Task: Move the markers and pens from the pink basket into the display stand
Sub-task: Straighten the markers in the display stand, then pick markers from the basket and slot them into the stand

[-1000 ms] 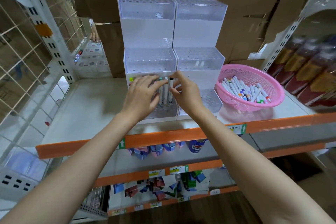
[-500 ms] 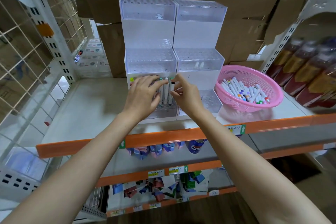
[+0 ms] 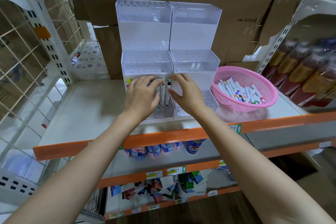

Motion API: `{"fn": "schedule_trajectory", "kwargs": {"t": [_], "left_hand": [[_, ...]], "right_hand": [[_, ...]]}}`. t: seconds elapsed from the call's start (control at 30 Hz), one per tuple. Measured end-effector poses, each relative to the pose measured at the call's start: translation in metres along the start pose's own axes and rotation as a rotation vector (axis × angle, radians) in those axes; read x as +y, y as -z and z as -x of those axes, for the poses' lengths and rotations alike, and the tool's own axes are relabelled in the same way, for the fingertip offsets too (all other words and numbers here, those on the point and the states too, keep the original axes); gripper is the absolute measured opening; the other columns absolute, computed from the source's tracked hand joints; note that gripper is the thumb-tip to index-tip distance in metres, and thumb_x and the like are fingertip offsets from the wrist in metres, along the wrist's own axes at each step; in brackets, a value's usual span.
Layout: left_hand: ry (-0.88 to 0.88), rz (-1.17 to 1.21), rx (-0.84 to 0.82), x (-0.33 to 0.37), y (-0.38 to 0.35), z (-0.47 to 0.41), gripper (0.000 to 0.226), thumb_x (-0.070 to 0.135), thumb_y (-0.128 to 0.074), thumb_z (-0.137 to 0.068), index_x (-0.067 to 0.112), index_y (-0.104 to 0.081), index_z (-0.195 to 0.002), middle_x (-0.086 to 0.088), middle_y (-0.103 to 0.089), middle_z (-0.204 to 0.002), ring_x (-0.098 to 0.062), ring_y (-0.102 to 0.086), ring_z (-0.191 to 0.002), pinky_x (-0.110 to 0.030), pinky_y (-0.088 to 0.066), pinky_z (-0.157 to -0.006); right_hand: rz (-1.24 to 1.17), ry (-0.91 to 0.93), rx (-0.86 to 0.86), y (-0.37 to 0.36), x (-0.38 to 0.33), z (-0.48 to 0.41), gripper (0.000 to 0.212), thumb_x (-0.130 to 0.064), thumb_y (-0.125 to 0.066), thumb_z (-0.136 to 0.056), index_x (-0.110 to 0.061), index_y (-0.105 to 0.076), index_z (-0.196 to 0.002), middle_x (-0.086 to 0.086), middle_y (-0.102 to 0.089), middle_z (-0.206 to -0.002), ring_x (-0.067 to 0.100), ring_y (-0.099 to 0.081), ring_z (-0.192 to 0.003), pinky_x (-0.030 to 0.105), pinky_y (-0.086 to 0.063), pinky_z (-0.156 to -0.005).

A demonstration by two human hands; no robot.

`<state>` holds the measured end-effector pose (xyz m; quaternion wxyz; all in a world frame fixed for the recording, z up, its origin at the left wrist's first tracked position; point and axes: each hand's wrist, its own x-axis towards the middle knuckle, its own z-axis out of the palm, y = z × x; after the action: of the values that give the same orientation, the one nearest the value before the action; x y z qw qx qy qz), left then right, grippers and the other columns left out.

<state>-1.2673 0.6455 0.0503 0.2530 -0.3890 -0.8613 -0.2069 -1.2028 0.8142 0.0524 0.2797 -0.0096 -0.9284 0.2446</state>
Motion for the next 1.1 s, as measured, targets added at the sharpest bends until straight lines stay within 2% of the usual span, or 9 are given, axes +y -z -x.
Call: {"fn": "schedule_trajectory", "kwargs": {"t": [0.1,0.17,0.23,0.37,0.5,0.63,0.8,0.97,1.1], "left_hand": [[-0.003,-0.046,-0.007,0.01,-0.002,-0.005,0.043,0.031,-0.051,-0.083,0.021,-0.059,-0.124,0.0,-0.061,-0.121,-0.023,-0.056,-0.113,-0.041,-0.038,-0.095],[-0.031,-0.069,-0.001,0.02,-0.006,-0.01,0.043,0.029,-0.058,-0.083,0.017,-0.058,-0.124,-0.003,-0.061,-0.121,-0.025,-0.057,-0.111,-0.043,-0.039,-0.094],[-0.062,-0.094,-0.011,0.032,-0.012,-0.016,0.047,0.029,-0.064,-0.08,0.014,-0.058,-0.125,-0.005,-0.062,-0.121,-0.027,-0.057,-0.111,-0.043,-0.04,-0.093],[-0.152,-0.075,-0.072,0.065,-0.03,-0.032,0.053,0.031,-0.068,-0.077,0.009,-0.058,-0.123,-0.01,-0.061,-0.123,-0.029,-0.058,-0.111,-0.042,-0.043,-0.092],[-0.227,-0.021,-0.15,0.106,-0.05,-0.046,0.054,0.027,-0.075,-0.072,0.004,-0.061,-0.118,-0.016,-0.063,-0.117,-0.032,-0.061,-0.108,-0.042,-0.047,-0.091],[-0.242,0.088,-0.226,0.143,-0.073,-0.06,0.048,0.024,-0.069,-0.078,0.006,-0.06,-0.121,-0.016,-0.062,-0.118,-0.034,-0.059,-0.107,-0.041,-0.046,-0.091],[-0.236,0.179,-0.304,0.184,-0.103,-0.083,0.033,0.028,-0.05,-0.086,0.006,-0.061,-0.109,-0.013,-0.062,-0.107,-0.034,-0.058,-0.097,-0.043,-0.05,-0.076],[-0.111,0.222,-0.388,0.213,-0.129,-0.11,0.028,0.021,-0.051,-0.091,0.006,-0.06,-0.113,-0.014,-0.061,-0.112,-0.033,-0.055,-0.103,-0.045,-0.048,-0.082],[0.076,0.279,-0.472,0.222,-0.146,-0.131,0.025,0.019,-0.049,-0.094,0.007,-0.064,-0.11,-0.014,-0.067,-0.107,-0.031,-0.06,-0.098,-0.036,-0.046,-0.078]], "right_hand": [[0.033,-0.018,0.015,0.009,0.009,0.005,0.041,-0.021,-0.069,-0.085,-0.016,-0.057,-0.124,0.005,-0.057,-0.119,0.027,-0.051,-0.113,0.042,-0.047,-0.087],[0.091,-0.015,0.014,0.019,0.019,0.009,0.044,-0.025,-0.07,-0.083,-0.018,-0.057,-0.125,0.003,-0.056,-0.123,0.028,-0.052,-0.113,0.046,-0.047,-0.089],[0.151,-0.019,-0.014,0.03,0.031,0.016,0.049,-0.031,-0.069,-0.083,-0.02,-0.054,-0.129,0.0,-0.053,-0.132,0.026,-0.051,-0.118,0.045,-0.047,-0.092],[0.21,-0.088,-0.062,0.055,0.058,0.032,0.06,-0.035,-0.068,-0.086,-0.019,-0.046,-0.14,0.006,-0.044,-0.145,0.027,-0.045,-0.128,0.042,-0.041,-0.101],[0.273,-0.194,-0.063,0.082,0.086,0.044,0.052,-0.035,-0.062,-0.091,-0.015,-0.049,-0.137,0.014,-0.048,-0.141,0.033,-0.046,-0.126,0.043,-0.04,-0.1],[0.317,-0.256,-0.078,0.106,0.119,0.052,0.05,-0.04,-0.055,-0.094,-0.013,-0.052,-0.135,0.013,-0.048,-0.141,0.031,-0.045,-0.129,0.044,-0.039,-0.103],[0.371,-0.34,-0.173,0.132,0.159,0.051,0.056,-0.049,-0.046,-0.096,-0.019,-0.042,-0.144,0.005,-0.039,-0.15,0.023,-0.035,-0.139,0.046,-0.019,-0.116],[0.305,-0.411,-0.309,0.147,0.198,0.04,0.051,-0.042,-0.038,-0.101,-0.02,-0.036,-0.147,0.005,-0.037,-0.152,0.025,-0.035,-0.138,0.043,-0.028,-0.113],[0.254,-0.413,-0.347,0.146,0.219,0.027,0.042,-0.027,-0.029,-0.105,-0.017,-0.039,-0.144,0.011,-0.048,-0.142,0.031,-0.047,-0.125,0.041,-0.04,-0.097]]}}
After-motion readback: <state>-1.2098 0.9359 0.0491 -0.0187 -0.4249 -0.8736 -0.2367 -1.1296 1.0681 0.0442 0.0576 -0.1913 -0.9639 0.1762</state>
